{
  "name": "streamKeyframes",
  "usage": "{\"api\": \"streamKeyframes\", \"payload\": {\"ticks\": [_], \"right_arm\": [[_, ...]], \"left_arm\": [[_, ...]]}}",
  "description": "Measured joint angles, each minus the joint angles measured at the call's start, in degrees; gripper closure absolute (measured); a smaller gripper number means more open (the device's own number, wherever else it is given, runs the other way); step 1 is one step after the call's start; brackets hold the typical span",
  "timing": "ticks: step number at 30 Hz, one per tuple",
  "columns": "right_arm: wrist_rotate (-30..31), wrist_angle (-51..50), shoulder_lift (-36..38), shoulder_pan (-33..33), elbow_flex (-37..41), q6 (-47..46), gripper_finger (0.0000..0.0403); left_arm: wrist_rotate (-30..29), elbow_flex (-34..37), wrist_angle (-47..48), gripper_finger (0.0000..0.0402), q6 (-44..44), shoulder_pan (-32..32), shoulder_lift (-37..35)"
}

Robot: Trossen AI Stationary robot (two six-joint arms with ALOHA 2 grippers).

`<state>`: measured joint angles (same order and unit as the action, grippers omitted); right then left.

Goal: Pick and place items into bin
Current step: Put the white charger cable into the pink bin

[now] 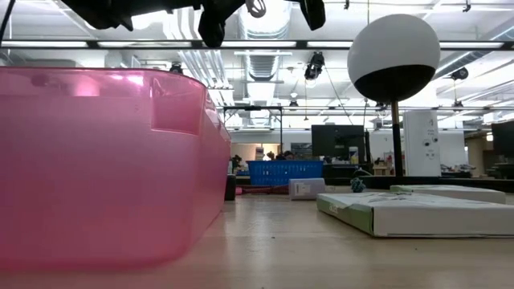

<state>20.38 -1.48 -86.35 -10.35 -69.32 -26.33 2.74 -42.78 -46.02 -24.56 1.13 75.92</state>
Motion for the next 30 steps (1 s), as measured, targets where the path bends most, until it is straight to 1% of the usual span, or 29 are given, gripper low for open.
{"api": "streamKeyframes", "payload": {"ticks": [4,8,14,19,22,30], "right_arm": [[0.0,0.05,0.0,-0.02,0.0,-0.02,0.0365],[-0.11,0.15,0.0,-0.04,0.0,-0.02,0.0365],[-0.15,0.15,0.0,-0.04,0.02,-0.06,0.0365],[-0.08,-0.15,-0.02,-0.02,0.02,-1.14,0.0364],[-0.01,-0.17,-0.02,0.0,0.02,-1.61,0.0356],[0.34,-4.6,0.0,-0.11,0.02,-2.25,0.0293]], "left_arm": [[0.02,0.02,0.17,0.0247,0.19,-0.04,0.0],[-0.07,0.04,0.37,0.0301,4.18,-0.04,0.02],[0.2,0.04,0.57,0.0382,4.35,-0.36,0.02],[0.65,0.04,1.64,0.0382,4.28,-0.79,0.02],[0.76,0.04,1.64,0.0382,4.26,-1.04,0.02],[1.92,0.17,2.71,0.0385,4.31,-2.51,0.04]]}}
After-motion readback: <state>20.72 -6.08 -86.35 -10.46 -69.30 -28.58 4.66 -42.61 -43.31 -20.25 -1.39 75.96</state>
